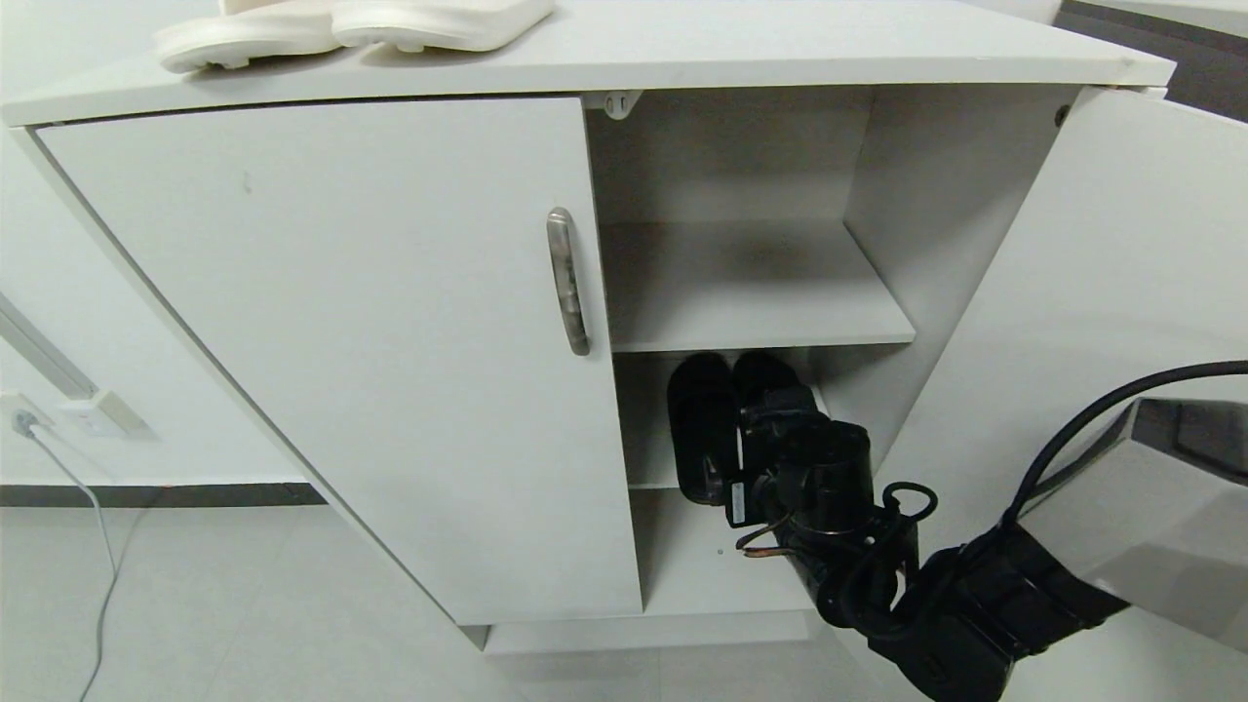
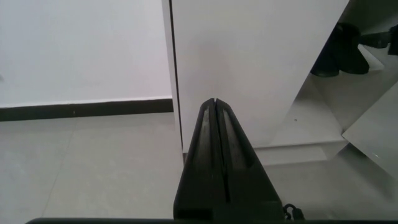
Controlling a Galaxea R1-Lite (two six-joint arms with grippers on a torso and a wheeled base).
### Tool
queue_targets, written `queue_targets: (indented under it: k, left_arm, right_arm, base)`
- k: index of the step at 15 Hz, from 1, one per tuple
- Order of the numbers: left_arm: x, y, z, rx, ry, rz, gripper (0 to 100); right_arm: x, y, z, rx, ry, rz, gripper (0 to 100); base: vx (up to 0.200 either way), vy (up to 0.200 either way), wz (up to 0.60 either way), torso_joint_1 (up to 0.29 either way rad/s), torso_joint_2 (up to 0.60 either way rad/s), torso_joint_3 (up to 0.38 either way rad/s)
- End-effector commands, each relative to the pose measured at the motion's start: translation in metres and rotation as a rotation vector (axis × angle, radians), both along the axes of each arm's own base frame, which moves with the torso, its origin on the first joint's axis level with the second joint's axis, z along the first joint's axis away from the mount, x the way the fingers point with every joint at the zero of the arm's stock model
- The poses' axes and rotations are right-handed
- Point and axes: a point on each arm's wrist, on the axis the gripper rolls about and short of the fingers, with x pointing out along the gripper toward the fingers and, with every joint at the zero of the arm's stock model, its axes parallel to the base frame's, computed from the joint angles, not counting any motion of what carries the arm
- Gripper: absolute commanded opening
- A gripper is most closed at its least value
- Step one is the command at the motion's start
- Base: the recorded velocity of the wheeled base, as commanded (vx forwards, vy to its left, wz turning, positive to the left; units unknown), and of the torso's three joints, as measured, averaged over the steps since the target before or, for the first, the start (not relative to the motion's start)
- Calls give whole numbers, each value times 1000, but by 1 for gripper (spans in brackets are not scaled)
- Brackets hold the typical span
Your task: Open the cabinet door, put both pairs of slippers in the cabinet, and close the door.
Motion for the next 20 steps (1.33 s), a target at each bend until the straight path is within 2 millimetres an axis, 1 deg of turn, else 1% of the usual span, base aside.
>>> queue_targets:
  k: [1,5,20]
  left_arm:
    - [0,0,0,-1,1,0,0]
    - [0,0,0,1,1,0,0]
    - [0,0,0,-1,1,0,0]
  right_arm:
    - [-8,-3,11,15,-15,12,100]
    - [-9,-3,8,7,-9,13,100]
    - [-10,-3,7,4,-6,15,100]
  base:
    - [-200,0,0,-2,2,7]
    - [-200,0,0,5,4,2]
    - [0,0,0,0,0,0]
